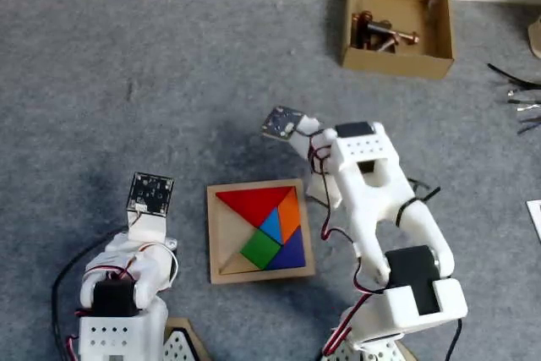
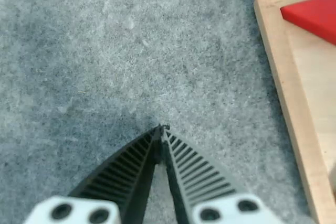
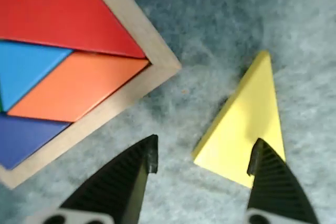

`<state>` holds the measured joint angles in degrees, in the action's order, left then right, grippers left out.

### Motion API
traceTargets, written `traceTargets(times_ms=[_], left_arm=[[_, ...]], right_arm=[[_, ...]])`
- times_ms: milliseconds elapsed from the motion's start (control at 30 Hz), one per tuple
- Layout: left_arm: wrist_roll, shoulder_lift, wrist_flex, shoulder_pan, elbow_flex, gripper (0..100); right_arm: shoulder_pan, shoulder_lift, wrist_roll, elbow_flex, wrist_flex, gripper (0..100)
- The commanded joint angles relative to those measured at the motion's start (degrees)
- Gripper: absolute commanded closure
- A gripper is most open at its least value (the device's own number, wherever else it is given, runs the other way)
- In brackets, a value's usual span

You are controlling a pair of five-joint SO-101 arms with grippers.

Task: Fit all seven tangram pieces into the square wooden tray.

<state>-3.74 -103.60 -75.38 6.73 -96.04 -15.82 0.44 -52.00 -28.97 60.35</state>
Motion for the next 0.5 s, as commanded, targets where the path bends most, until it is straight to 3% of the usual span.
traceTargets(times_ms=[0, 467], left_arm=[[0.5, -0.3, -0.2, 0.8, -1.1, 99], [0.5, -0.3, -0.2, 0.8, -1.1, 99]], right_arm=[[1.0, -3.4, -2.1, -1.4, -5.3, 73.6], [4.7, -3.7, -4.7, -3.2, -5.8, 73.6]])
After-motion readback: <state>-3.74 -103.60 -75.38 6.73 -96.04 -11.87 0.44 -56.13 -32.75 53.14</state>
